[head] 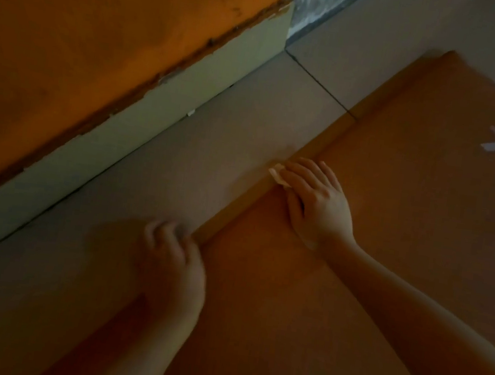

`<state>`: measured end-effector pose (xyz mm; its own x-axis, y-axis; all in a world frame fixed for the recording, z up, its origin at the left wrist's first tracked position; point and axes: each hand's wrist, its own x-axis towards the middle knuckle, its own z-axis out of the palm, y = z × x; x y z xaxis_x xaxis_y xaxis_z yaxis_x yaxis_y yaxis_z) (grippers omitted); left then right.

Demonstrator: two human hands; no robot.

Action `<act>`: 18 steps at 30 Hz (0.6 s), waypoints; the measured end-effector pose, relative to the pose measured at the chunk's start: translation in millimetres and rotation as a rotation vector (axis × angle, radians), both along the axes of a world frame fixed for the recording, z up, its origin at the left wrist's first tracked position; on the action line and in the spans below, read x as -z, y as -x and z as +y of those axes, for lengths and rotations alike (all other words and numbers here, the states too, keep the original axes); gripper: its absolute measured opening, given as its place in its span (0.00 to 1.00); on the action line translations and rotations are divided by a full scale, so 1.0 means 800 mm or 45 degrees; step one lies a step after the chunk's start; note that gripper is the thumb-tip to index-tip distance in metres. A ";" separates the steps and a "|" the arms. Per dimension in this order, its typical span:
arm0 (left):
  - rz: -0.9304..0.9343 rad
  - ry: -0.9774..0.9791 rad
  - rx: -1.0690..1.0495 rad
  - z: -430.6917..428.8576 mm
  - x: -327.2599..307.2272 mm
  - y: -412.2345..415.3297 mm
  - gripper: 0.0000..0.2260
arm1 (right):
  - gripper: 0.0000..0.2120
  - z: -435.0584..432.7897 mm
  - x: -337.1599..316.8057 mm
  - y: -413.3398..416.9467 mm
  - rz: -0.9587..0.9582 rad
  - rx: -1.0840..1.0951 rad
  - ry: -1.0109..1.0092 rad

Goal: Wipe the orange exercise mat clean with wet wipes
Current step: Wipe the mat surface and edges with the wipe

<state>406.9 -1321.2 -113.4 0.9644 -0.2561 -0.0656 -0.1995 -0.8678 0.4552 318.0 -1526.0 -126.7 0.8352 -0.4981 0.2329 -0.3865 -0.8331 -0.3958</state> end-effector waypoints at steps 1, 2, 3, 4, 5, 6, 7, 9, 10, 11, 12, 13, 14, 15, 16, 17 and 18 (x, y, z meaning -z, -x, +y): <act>0.024 0.038 0.046 -0.031 0.001 0.001 0.16 | 0.18 0.000 0.000 0.000 -0.006 -0.004 -0.001; 0.030 0.075 0.109 -0.063 0.002 0.003 0.16 | 0.18 0.000 0.000 0.000 -0.004 -0.005 -0.002; 0.015 0.091 0.168 -0.090 0.004 0.007 0.17 | 0.18 -0.001 0.000 0.000 0.003 -0.007 0.000; -0.013 0.074 0.221 -0.108 0.006 0.012 0.19 | 0.19 -0.001 0.000 0.000 0.014 -0.010 0.002; -0.048 0.031 0.261 -0.117 0.009 0.015 0.20 | 0.19 0.000 0.000 0.000 0.022 -0.012 0.003; -0.074 -0.001 0.272 -0.122 0.015 0.016 0.20 | 0.19 -0.001 0.000 0.000 0.029 -0.012 0.005; -0.082 -0.016 0.266 -0.122 0.019 0.016 0.19 | 0.19 -0.002 -0.001 0.000 0.036 -0.012 0.005; -0.105 -0.052 0.277 -0.116 0.023 0.017 0.18 | 0.18 0.000 -0.001 0.001 0.049 -0.006 0.003; -0.113 -0.070 0.286 -0.115 0.023 0.018 0.17 | 0.18 0.001 -0.001 0.001 0.058 0.003 0.006; -0.117 -0.081 0.294 -0.116 0.024 0.017 0.17 | 0.18 0.002 -0.001 0.000 0.066 0.011 0.008; -0.112 -0.087 0.303 -0.116 0.024 0.018 0.17 | 0.18 0.003 -0.001 0.000 0.077 0.014 0.013; -0.114 -0.093 0.315 -0.116 0.024 0.018 0.17 | 0.18 0.004 -0.001 0.000 0.088 0.018 0.019; -0.127 -0.099 0.326 -0.115 0.023 0.018 0.17 | 0.18 0.004 -0.002 0.000 0.099 0.023 0.026; -0.135 -0.105 0.333 -0.115 0.023 0.017 0.17 | 0.18 0.004 -0.003 0.000 0.105 0.024 0.029; -0.130 -0.109 0.332 -0.116 0.023 0.016 0.18 | 0.18 0.004 -0.003 -0.001 0.109 0.025 0.029; -0.117 -0.112 0.331 -0.118 0.021 0.015 0.18 | 0.18 0.003 -0.004 -0.001 0.118 0.029 0.030; -0.105 -0.115 0.332 -0.118 0.019 0.015 0.19 | 0.18 0.004 -0.004 -0.002 0.123 0.035 0.031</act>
<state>394.6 -1415.3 -128.8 0.8698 -0.4928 -0.0236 -0.4543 -0.8186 0.3515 319.4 -1522.8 -123.7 0.8405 -0.5164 0.1640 -0.4447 -0.8304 -0.3356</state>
